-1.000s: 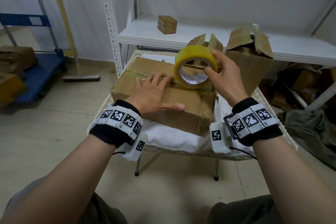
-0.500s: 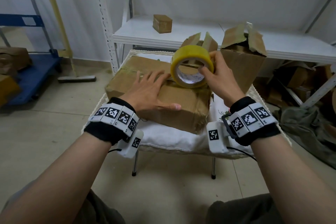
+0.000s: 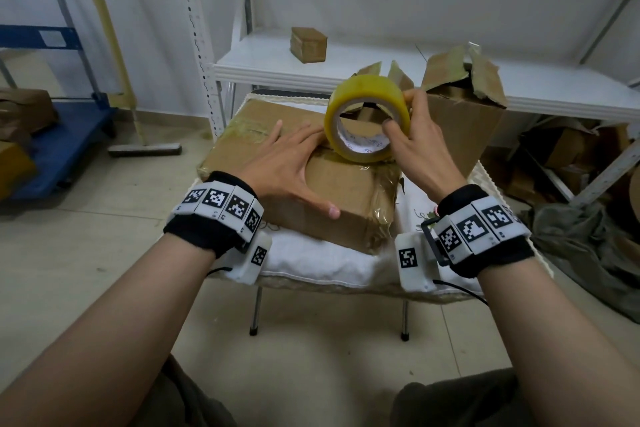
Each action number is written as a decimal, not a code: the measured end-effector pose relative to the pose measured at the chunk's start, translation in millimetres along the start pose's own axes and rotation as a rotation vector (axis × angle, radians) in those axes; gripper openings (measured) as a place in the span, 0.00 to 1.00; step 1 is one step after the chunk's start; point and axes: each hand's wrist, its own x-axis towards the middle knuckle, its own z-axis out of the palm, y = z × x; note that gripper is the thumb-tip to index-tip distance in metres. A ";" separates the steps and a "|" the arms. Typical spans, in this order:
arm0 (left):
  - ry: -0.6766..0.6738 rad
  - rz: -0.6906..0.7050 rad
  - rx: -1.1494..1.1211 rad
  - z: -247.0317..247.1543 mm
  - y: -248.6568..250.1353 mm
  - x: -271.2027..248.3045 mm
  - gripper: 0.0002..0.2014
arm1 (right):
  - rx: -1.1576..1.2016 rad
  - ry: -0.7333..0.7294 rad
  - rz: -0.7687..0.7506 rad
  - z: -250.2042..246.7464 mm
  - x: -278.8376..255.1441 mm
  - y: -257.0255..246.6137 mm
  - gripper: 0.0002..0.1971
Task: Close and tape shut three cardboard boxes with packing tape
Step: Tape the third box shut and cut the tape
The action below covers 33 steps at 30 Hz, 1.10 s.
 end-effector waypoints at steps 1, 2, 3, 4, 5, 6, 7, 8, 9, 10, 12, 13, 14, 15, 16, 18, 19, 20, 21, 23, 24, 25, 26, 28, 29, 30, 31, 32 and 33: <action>-0.003 -0.001 0.002 0.0 -0.5 0.9 0.70 | -0.004 0.001 -0.003 -0.4 -0.2 0.4 0.09; -0.004 -0.003 0.002 0.4 -0.9 1.5 0.70 | -0.008 0.001 -0.005 -0.7 -0.2 0.9 0.10; -0.006 -0.003 0.002 0.7 -1.5 1.9 0.70 | -0.014 0.000 -0.006 -0.8 -0.3 1.2 0.10; -0.009 0.000 0.002 0.9 -2.1 1.9 0.71 | -0.020 -0.003 -0.008 -0.6 -0.4 1.3 0.11; -0.015 0.004 0.004 0.9 -2.4 2.0 0.71 | -0.027 -0.006 -0.009 -0.7 -0.6 1.2 0.11; -0.024 0.010 0.010 0.6 -2.8 2.0 0.72 | -0.033 -0.007 -0.011 -0.7 -0.8 0.7 0.12; -0.036 0.015 0.021 0.2 -2.7 1.8 0.72 | -0.037 -0.008 -0.013 -0.6 -1.1 0.6 0.12; -0.046 0.017 0.034 0.0 -2.8 1.7 0.72 | -0.042 -0.008 -0.017 -0.5 -1.4 0.8 0.13; -0.049 0.015 0.043 0.0 -2.6 1.8 0.72 | -0.045 -0.008 -0.017 -0.6 -1.6 1.3 0.13; -0.045 0.011 0.045 0.5 -2.6 2.2 0.71 | -0.047 -0.009 -0.013 -0.6 -1.8 2.2 0.14; -0.021 0.005 0.031 2.4 -3.5 2.6 0.70 | -0.049 -0.010 0.002 0.0 -2.6 4.1 0.15; -0.008 0.005 0.022 3.7 -4.1 2.7 0.68 | -0.045 -0.013 0.012 0.3 -3.1 4.6 0.16; 0.002 0.005 0.014 4.6 -4.5 2.8 0.67 | -0.040 -0.015 0.024 0.1 -3.2 5.1 0.18; 0.007 0.005 0.008 5.1 -5.0 2.7 0.65 | -0.039 -0.017 0.036 0.0 -3.2 5.8 0.19; 0.010 0.006 0.006 5.5 -5.4 2.4 0.65 | -0.043 -0.014 0.042 0.0 -3.0 6.4 0.19; 0.019 0.008 0.004 6.0 -5.2 2.5 0.65 | -0.049 0.002 0.046 -0.1 -1.9 7.3 0.18; 0.021 0.006 0.001 6.0 -5.0 2.5 0.65 | -0.049 0.012 0.048 0.2 -1.2 7.8 0.17; 0.024 0.004 -0.002 6.1 -5.3 2.1 0.66 | -0.044 0.018 0.049 0.8 -0.9 7.7 0.16; 0.028 0.002 -0.002 6.5 -5.5 1.7 0.66 | -0.036 0.023 0.048 1.1 -1.2 7.1 0.16; 0.030 -0.007 -0.001 6.5 -6.0 0.5 0.67 | -0.003 0.042 0.048 0.4 -2.0 7.1 0.14; 0.029 -0.016 -0.001 6.3 -5.9 -0.4 0.67 | 0.022 0.057 0.054 -0.5 -2.3 7.9 0.13; 0.030 -0.026 0.001 6.2 -5.5 -1.4 0.68 | 0.044 0.071 0.062 -1.1 -2.4 9.2 0.13; 0.031 -0.035 0.003 6.4 -4.9 -2.1 0.68 | 0.059 0.081 0.074 -1.4 -1.8 11.5 0.13; 0.030 -0.044 0.004 6.2 -4.0 -2.4 0.70 | 0.085 0.082 0.096 -1.2 -1.4 15.4 0.12; 0.028 -0.048 0.000 6.3 -3.5 -2.2 0.70 | 0.104 0.081 0.107 -0.9 -1.8 16.0 0.10; 0.028 -0.050 -0.006 6.2 -3.1 -1.9 0.70 | 0.128 0.084 0.121 -1.0 -2.4 15.1 0.09; 0.028 -0.052 -0.015 6.3 -2.9 -1.8 0.70 | 0.149 0.084 0.132 -1.1 -2.7 15.0 0.08; 0.030 -0.053 -0.025 6.3 -2.8 -2.1 0.70 | 0.161 0.082 0.141 -1.1 -2.5 16.4 0.08; 0.033 -0.052 -0.033 6.8 -2.8 -2.2 0.69 | 0.162 0.079 0.145 -1.0 -2.3 17.9 0.08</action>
